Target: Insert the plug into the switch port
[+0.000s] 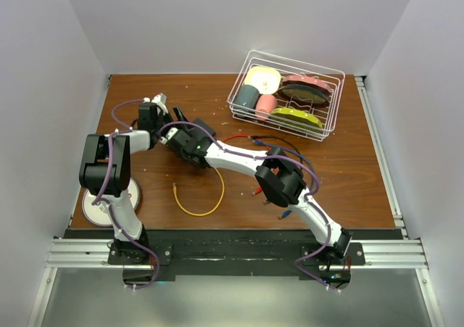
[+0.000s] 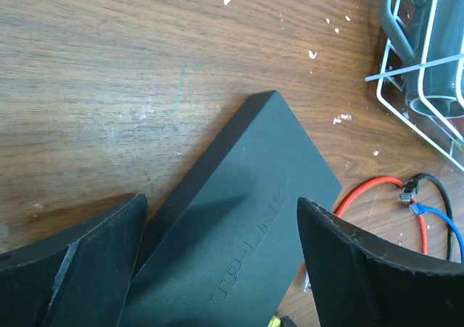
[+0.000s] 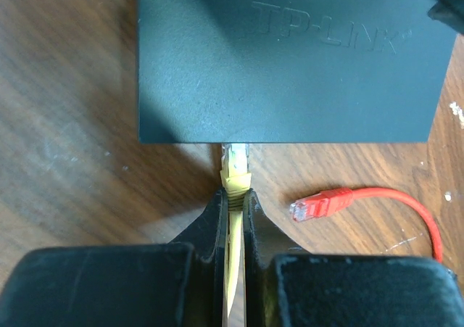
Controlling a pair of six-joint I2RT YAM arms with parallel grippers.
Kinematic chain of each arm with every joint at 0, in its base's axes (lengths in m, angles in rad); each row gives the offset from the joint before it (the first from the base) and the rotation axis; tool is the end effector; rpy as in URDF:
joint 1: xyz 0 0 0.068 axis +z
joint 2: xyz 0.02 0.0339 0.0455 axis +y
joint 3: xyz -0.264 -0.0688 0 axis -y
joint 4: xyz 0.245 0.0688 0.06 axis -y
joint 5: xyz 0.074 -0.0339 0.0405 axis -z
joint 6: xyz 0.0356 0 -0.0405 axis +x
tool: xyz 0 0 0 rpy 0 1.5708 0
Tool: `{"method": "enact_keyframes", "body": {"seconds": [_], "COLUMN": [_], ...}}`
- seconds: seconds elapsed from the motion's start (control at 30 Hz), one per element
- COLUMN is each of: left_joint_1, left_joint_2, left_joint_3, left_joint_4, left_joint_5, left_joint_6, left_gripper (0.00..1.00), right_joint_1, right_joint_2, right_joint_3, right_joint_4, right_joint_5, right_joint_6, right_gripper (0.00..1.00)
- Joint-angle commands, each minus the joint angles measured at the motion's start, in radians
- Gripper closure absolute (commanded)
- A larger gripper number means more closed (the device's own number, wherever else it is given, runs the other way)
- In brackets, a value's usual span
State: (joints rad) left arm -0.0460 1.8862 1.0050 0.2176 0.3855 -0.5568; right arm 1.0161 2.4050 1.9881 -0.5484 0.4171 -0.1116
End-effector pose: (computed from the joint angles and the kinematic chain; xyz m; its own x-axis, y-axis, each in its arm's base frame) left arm 0.3873 -0.0312 0.1477 -0.7013 -0.4579 -0.5464 -0.0378 0.7892 -0.6129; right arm 0.2885 0.4383 0.1589 -0.3573 -0.7700 -0.5285 -0.6999 0.5955 -0.3944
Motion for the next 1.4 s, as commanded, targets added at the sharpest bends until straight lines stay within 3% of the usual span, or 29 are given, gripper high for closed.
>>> {"method": "enact_keyframes", "body": {"seconds": [0.0,0.27,0.47,0.83,1.37], "left_joint_1": [-0.003,-0.003,-0.005,-0.012,-0.040], "left_joint_2": [0.005,0.005,0.019,0.024,0.033], "left_joint_3": [-0.009,-0.011,-0.008,-0.009,-0.045], "left_joint_4": [-0.047,-0.043,-0.035,-0.055,-0.078], "left_joint_5": [0.061,0.070,0.110,0.124,0.115], "left_joint_6": [-0.008,-0.008,-0.006,0.014,0.040], "left_gripper": [0.12,0.12,0.12,0.21,0.31], "right_joint_1": [-0.008,-0.013,-0.016,-0.017,-0.053], "right_joint_2": [0.094,0.086,0.008,-0.079,-0.139], "right_joint_3": [0.101,0.129,0.018,-0.075,-0.089], "right_joint_4": [-0.065,-0.071,0.071,0.232,0.343], "right_joint_5": [0.003,0.023,-0.078,-0.166,-0.210], "right_joint_6": [0.039,0.044,0.013,-0.011,0.023], "right_gripper": [1.00,1.00,1.00,1.00,1.00]}}
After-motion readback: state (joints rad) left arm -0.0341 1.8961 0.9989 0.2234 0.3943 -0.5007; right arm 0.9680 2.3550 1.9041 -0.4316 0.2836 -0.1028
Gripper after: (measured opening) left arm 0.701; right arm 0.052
